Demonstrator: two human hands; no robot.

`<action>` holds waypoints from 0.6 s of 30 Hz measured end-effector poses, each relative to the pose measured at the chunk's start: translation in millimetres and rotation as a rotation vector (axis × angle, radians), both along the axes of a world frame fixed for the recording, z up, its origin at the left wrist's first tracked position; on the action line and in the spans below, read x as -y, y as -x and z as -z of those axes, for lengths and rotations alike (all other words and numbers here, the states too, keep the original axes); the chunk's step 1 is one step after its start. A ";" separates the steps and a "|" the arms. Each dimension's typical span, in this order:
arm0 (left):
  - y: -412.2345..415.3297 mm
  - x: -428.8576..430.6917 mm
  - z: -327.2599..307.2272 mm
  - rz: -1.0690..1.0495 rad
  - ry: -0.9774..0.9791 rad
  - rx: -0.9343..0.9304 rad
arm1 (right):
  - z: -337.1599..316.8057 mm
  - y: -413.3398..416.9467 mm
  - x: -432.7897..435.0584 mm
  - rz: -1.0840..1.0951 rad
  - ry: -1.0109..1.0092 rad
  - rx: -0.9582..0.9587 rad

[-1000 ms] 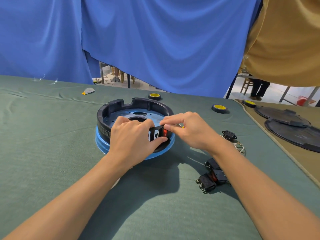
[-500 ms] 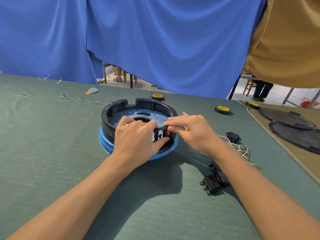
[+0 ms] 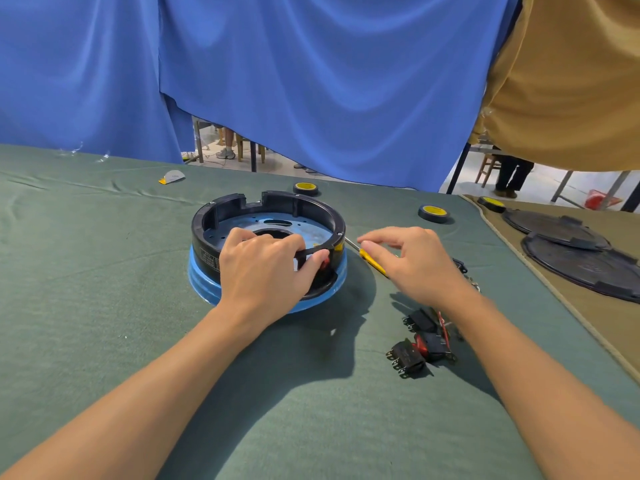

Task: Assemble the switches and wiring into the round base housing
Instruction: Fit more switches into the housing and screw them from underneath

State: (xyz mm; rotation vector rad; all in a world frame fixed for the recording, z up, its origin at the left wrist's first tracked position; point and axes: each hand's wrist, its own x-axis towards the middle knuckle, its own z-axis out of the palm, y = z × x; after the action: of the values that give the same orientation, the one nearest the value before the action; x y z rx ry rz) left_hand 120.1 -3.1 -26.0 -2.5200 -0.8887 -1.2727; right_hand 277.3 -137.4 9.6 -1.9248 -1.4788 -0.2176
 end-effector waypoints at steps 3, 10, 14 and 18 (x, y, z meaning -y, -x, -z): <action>-4.6 3.5 -0.6 -0.030 0.024 0.001 | 3.7 -16.7 20.4 0.143 0.153 -0.030; -3.9 5.3 3.0 -0.015 -0.034 0.005 | 4.7 -27.7 50.1 0.069 0.520 -0.107; -1.4 6.4 3.8 0.005 -0.055 0.020 | -2.6 -26.3 54.4 0.054 0.662 -0.069; 2.9 7.0 2.8 0.035 -0.065 -0.001 | -3.5 -23.0 53.7 0.085 0.687 -0.030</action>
State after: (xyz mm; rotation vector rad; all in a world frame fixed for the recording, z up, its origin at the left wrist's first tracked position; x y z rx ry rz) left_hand 117.3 -10.1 -28.8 -2.4963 -0.7927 -1.2887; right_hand 300.3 -191.1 13.2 -2.5076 -1.5793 0.3275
